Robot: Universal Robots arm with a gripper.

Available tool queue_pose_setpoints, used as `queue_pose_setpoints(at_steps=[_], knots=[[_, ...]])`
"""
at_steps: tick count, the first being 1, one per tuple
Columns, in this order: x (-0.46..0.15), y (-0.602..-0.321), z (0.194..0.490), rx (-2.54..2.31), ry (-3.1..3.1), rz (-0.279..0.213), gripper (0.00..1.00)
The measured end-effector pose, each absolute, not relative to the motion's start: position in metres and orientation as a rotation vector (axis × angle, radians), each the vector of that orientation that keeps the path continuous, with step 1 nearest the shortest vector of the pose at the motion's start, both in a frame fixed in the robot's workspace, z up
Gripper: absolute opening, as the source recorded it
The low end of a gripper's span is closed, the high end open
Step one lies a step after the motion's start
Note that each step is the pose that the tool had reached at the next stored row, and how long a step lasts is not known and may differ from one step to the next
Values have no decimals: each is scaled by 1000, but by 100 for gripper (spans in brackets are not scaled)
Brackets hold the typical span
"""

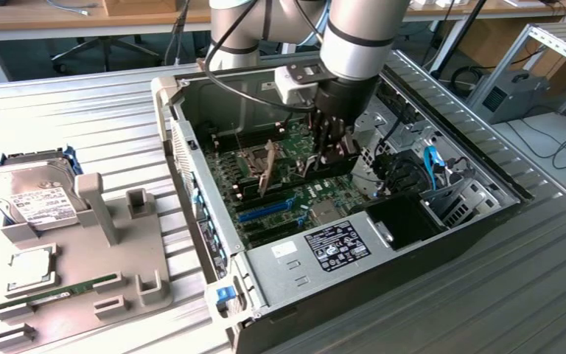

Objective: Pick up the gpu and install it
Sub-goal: 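Insert the gpu into the slot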

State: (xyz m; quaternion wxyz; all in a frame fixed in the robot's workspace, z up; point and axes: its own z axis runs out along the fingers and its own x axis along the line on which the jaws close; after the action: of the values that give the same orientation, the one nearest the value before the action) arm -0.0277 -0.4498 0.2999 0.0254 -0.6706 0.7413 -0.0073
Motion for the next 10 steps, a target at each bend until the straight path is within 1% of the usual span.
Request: queue_pose_setpoints(at_steps=[10], knots=[[-29, -451, 299, -2073, 2292, -23, 26]])
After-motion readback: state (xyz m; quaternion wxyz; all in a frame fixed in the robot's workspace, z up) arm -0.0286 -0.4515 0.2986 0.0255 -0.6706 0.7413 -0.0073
